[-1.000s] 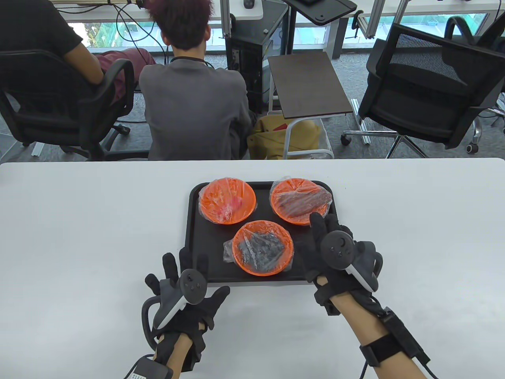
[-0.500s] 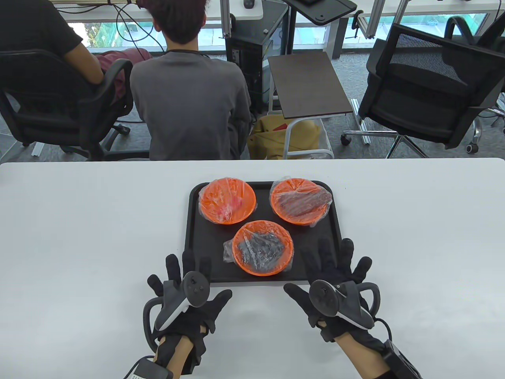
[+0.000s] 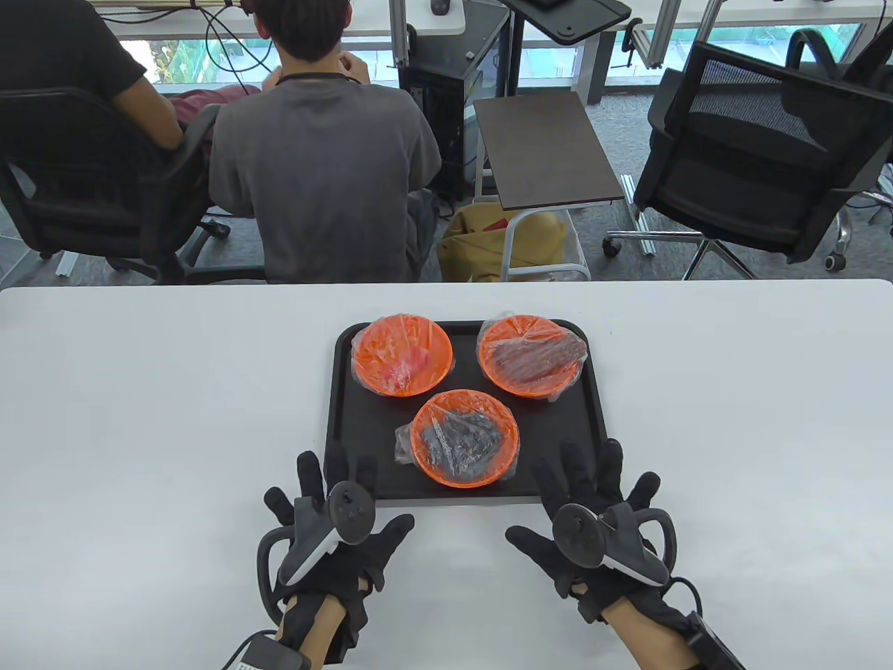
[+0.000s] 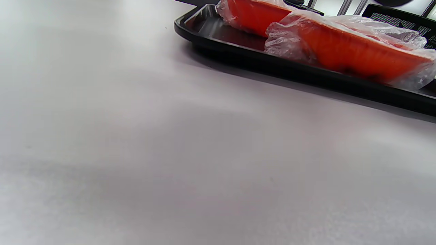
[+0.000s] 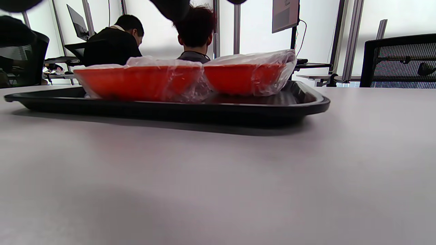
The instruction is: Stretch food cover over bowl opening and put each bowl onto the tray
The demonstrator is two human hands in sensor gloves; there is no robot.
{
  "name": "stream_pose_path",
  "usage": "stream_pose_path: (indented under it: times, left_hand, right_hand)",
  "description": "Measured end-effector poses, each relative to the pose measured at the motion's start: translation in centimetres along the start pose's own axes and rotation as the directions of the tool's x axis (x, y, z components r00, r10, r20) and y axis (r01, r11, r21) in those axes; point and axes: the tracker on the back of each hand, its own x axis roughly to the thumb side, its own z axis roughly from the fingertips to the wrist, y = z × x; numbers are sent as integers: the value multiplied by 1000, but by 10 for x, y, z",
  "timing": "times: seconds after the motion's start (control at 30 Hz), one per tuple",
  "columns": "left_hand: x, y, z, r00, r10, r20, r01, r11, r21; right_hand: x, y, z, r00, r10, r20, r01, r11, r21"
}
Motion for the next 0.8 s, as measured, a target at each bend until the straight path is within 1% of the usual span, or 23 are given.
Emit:
stream_pose_path:
  times: [0.17,0.4,0.8]
  left_hand:
    - [0,0,0,1000,-2,0,2,1000,3]
    - [1,0,0,1000,-12,0,12,1000,5]
    - [3,-2,0,1000,-14,3,14,1000,4]
  right_hand:
    - [3,1,2,1000,-6,12,5,1000,16]
    - [5,2,2,1000,-5,21,5,1000,12]
    - [6,3,3,1000,-26,10,25,999,41]
